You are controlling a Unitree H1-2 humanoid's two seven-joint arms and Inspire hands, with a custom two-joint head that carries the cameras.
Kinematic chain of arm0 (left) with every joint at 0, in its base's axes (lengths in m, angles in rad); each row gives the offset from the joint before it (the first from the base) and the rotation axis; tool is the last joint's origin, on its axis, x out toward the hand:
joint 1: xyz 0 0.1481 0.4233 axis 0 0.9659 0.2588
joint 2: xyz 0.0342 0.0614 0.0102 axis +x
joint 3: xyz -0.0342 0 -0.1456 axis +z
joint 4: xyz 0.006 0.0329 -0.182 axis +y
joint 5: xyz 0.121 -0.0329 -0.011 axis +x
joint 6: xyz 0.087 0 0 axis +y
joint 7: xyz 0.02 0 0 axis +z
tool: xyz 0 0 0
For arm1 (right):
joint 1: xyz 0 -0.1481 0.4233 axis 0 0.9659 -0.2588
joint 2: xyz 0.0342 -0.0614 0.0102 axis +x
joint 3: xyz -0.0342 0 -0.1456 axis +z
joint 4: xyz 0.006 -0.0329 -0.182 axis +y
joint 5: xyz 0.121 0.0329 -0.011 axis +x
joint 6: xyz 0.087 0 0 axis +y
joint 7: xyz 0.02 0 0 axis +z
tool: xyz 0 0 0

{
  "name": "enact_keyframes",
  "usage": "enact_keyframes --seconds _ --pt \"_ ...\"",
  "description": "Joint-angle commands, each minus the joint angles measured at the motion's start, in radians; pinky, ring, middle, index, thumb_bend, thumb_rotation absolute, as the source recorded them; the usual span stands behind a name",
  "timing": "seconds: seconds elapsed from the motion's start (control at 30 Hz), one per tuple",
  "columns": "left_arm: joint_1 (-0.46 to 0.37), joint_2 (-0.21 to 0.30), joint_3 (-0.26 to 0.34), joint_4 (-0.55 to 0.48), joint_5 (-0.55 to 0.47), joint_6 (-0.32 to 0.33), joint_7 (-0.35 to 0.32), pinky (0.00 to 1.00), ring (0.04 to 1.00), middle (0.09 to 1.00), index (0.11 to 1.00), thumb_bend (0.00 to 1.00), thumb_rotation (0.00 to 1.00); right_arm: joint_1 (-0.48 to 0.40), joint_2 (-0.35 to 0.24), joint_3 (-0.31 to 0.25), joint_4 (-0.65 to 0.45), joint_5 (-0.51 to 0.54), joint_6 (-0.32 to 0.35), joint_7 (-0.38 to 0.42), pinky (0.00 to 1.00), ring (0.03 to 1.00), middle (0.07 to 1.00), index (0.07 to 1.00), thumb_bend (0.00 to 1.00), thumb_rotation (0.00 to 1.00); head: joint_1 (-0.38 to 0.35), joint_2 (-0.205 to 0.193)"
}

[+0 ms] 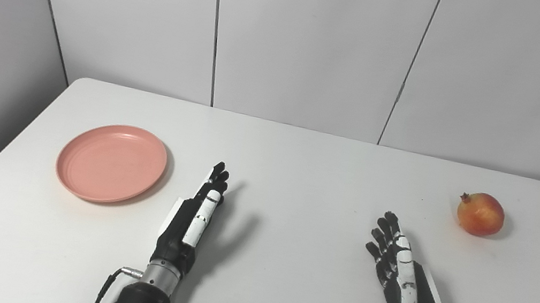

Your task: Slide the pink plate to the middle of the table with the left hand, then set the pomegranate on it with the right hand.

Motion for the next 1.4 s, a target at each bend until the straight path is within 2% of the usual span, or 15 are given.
enact_keyframes --seconds 0.0,0.03,0.07,0.1,0.13,0.27,0.47,0.97,1.37 --pt "0.006 -0.014 -0.006 0.036 0.004 -0.014 0.001 1.00 0.991 1.000 1.000 0.40 1.00 -0.021 -0.011 -0.011 0.019 0.005 -0.031 0.004 1.00 1.000 1.000 1.000 0.46 1.00 0.030 -0.012" --pt "0.007 -0.018 -0.008 0.038 0.006 -0.013 0.004 1.00 0.988 1.000 1.000 0.40 1.00 -0.021 -0.014 -0.013 0.021 0.009 -0.034 0.007 1.00 1.000 1.000 1.000 0.45 1.00 0.030 -0.012" --pt "0.006 -0.022 -0.011 0.044 0.013 -0.016 0.009 1.00 0.987 0.999 1.000 0.41 1.00 -0.020 -0.018 -0.016 0.024 0.011 -0.041 0.010 1.00 1.000 1.000 1.000 0.45 1.00 0.068 -0.026" --pt "0.005 -0.026 -0.014 0.048 0.018 -0.018 0.013 0.99 0.983 0.997 1.000 0.41 1.00 -0.020 -0.021 -0.017 0.027 0.013 -0.047 0.011 1.00 1.000 1.000 1.000 0.44 1.00 0.068 -0.026" --pt "0.004 -0.032 -0.017 0.055 0.023 -0.023 0.017 0.99 0.982 0.996 1.000 0.41 1.00 -0.018 -0.025 -0.020 0.029 0.016 -0.054 0.015 1.00 1.000 1.000 1.000 0.44 1.00 0.105 -0.042" --pt "0.000 -0.052 -0.026 0.075 0.042 -0.031 0.033 0.98 0.978 0.995 1.000 0.40 1.00 -0.015 -0.038 -0.032 0.045 0.033 -0.079 0.031 1.00 1.000 1.000 1.000 0.43 1.00 0.162 -0.068" --pt "-0.002 -0.076 -0.039 0.097 0.080 -0.032 0.060 0.96 0.969 0.986 0.990 0.38 1.00 -0.009 -0.050 -0.044 0.052 0.045 -0.091 0.042 1.00 1.000 1.000 1.000 0.38 1.00 0.211 -0.100" --pt "-0.011 -0.087 -0.042 0.121 0.099 -0.034 0.073 0.96 0.971 0.983 0.987 0.42 1.00 -0.013 -0.049 -0.047 0.057 0.055 -0.091 0.044 1.00 1.000 1.000 1.000 0.31 1.00 0.223 -0.112" --pt "-0.024 -0.069 -0.023 0.136 0.079 -0.052 0.064 0.95 0.956 0.975 0.979 0.39 1.00 -0.021 -0.027 -0.039 0.067 0.044 -0.091 0.036 1.00 1.000 1.000 1.000 0.32 1.00 0.218 -0.135"
